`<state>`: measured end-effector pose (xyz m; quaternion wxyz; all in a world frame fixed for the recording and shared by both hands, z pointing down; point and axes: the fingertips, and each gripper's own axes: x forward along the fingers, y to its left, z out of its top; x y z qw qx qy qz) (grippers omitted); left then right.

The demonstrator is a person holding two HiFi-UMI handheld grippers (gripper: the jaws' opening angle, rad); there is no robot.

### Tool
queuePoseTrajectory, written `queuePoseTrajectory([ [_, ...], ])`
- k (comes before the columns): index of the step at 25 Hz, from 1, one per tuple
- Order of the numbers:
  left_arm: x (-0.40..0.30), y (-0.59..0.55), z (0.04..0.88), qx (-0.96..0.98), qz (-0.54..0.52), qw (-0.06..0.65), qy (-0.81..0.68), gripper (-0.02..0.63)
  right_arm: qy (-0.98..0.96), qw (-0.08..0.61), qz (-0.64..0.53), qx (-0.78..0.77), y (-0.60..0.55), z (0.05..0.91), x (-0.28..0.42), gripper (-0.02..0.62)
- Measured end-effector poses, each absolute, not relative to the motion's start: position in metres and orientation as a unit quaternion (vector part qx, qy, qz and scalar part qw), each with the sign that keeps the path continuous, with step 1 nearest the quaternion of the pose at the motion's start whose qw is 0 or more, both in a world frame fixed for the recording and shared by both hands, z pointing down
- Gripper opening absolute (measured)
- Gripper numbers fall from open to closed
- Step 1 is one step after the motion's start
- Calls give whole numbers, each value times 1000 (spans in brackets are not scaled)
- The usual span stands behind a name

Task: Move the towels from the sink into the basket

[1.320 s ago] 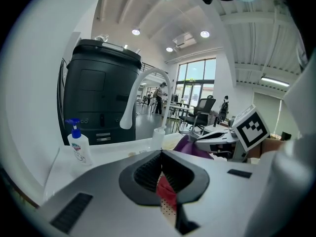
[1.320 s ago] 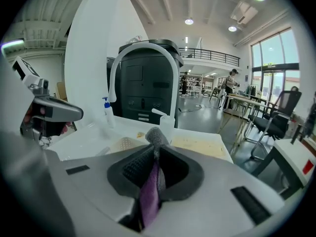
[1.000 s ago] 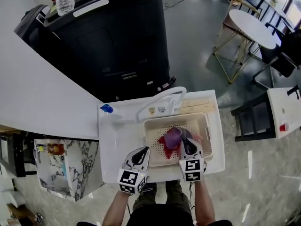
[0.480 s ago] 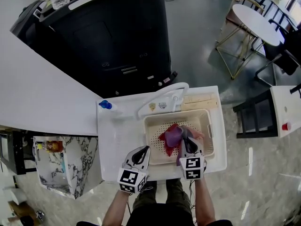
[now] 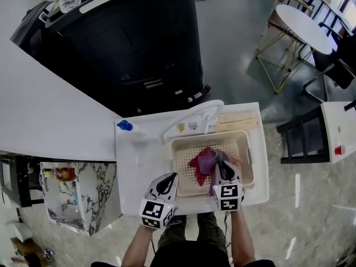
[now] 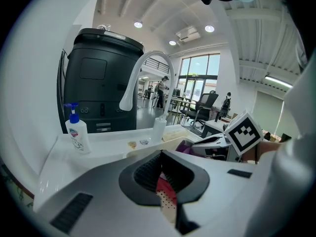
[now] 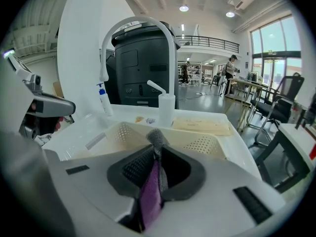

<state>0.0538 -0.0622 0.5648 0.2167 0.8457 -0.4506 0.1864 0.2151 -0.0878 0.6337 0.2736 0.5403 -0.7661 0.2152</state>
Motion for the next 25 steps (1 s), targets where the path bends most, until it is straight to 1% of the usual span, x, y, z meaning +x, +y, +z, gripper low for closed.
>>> queuePoseTrajectory([
  [11,55,-71,569,845,188,220,-450,8,-767,265,211,545,-102,632,219,62],
  [13,56,-71,569,845,188,220,-449,8,-769,260,208,546,-104,631,220,74],
  [15,58,-72,569,846,188,220,-448,8,-771,257,208,543,-105,630,220,106],
  [20,61,-72,567,847,188,220,-445,8,-776,253,212,537,-104,627,219,152],
  [25,63,-74,562,849,184,215,-446,8,-782,252,214,529,-99,624,214,164],
])
